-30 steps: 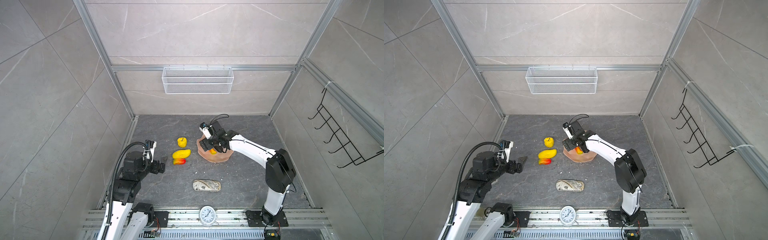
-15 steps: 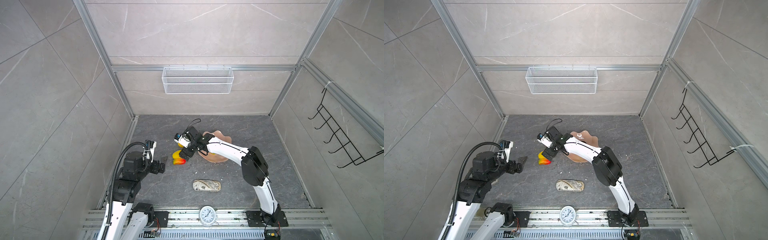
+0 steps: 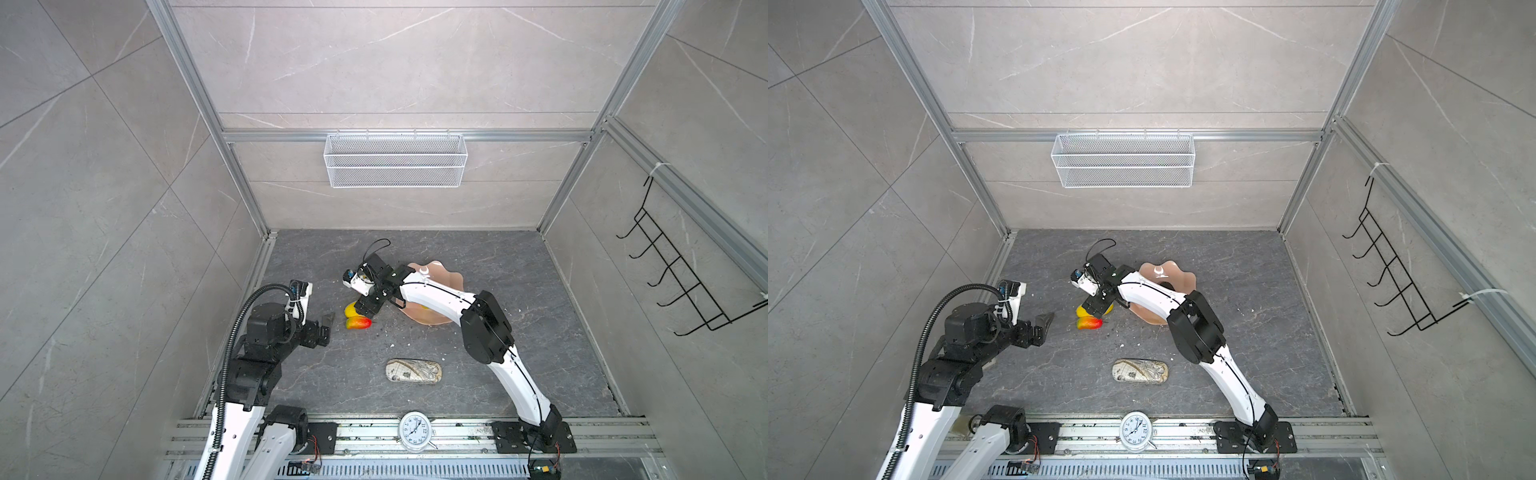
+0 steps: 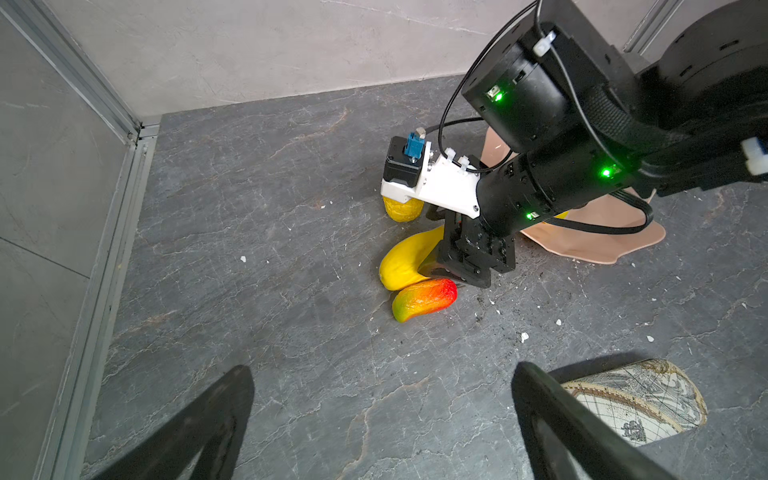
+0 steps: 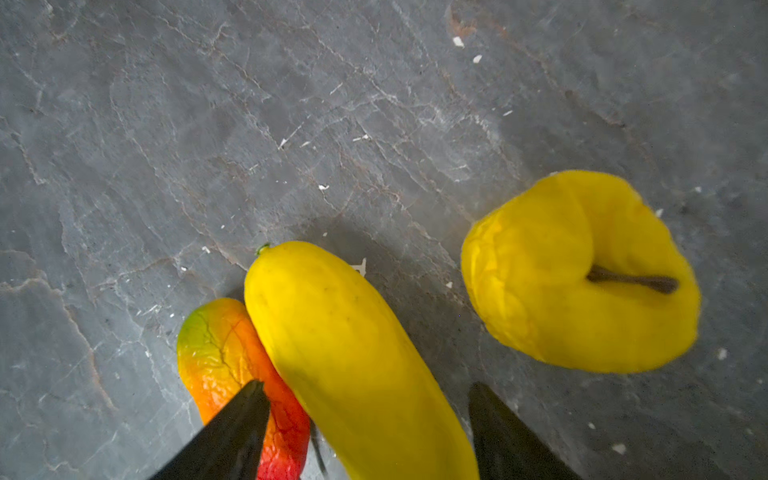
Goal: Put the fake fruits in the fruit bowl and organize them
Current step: 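Grasp the yellow mango with the right gripper, then carry the yellow mango into the bowl beside the avocado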
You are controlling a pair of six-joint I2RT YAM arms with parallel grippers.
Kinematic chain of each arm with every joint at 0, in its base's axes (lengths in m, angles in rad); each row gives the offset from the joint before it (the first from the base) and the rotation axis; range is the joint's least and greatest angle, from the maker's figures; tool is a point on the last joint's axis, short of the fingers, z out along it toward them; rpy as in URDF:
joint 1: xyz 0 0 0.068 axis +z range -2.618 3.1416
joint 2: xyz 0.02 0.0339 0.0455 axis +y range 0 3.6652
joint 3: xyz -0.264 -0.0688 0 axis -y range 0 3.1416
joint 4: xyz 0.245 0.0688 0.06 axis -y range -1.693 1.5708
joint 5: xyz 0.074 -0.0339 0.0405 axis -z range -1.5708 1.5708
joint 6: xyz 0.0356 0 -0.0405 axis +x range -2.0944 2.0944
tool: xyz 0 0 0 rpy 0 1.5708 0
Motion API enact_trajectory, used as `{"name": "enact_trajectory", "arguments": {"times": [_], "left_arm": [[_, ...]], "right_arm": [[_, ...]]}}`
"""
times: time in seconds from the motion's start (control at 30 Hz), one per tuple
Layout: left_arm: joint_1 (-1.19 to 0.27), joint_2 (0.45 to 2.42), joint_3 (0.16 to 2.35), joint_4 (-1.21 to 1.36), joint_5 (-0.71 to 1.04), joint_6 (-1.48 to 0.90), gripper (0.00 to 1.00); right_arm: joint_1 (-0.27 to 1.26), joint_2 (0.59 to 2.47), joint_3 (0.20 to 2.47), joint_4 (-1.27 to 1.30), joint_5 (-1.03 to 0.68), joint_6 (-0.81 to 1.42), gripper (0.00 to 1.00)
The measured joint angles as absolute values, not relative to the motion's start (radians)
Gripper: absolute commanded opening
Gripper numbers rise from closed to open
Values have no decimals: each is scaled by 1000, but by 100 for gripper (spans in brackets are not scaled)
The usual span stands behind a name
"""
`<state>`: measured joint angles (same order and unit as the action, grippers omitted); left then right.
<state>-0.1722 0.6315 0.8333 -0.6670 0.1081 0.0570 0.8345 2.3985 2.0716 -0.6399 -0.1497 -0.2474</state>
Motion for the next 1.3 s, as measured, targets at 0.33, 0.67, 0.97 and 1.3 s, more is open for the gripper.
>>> {"name": "enact_trajectory", "arguments": {"times": [0.33, 0.67, 0.97, 1.3], "left_arm": [[-172, 627, 833, -667, 108, 57, 100], [-172, 627, 833, -667, 108, 57, 100], [-172, 627, 833, -667, 109, 57, 100], [-172, 627, 833, -667, 110, 57, 100]], "right_arm": [[834, 2449, 2114, -662, -162, -219, 45], [834, 2337, 1989, -654, -162, -202, 34], [724, 1899, 1613, -504, -97, -83, 31], [455, 1767, 1379, -407, 84, 60, 30]]}}
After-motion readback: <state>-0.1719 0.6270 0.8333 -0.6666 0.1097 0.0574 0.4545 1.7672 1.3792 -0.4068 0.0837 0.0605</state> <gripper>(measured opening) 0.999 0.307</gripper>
